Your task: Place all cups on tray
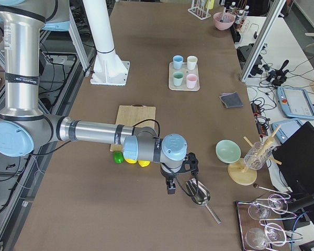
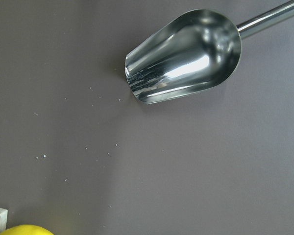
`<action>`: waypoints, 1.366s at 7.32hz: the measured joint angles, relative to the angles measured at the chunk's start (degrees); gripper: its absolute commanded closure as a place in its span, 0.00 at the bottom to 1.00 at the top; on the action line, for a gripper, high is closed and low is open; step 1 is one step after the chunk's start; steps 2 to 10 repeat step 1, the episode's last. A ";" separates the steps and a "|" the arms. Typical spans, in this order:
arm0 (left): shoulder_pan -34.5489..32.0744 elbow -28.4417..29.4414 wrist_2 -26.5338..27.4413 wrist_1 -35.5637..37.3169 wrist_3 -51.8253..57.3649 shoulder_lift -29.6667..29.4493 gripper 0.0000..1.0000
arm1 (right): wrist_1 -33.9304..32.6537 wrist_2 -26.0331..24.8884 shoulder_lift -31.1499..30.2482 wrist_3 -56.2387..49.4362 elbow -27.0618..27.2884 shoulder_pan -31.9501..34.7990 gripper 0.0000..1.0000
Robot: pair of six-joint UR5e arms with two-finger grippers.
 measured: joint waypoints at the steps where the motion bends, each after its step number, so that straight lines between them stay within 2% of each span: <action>1: -0.02 -0.06 0.00 0.00 0.00 0.03 0.02 | 0.00 0.02 0.00 0.00 0.02 0.00 0.00; 10: -0.02 -0.06 0.00 0.00 0.00 0.03 0.02 | 0.00 0.02 0.00 0.00 0.02 0.00 0.00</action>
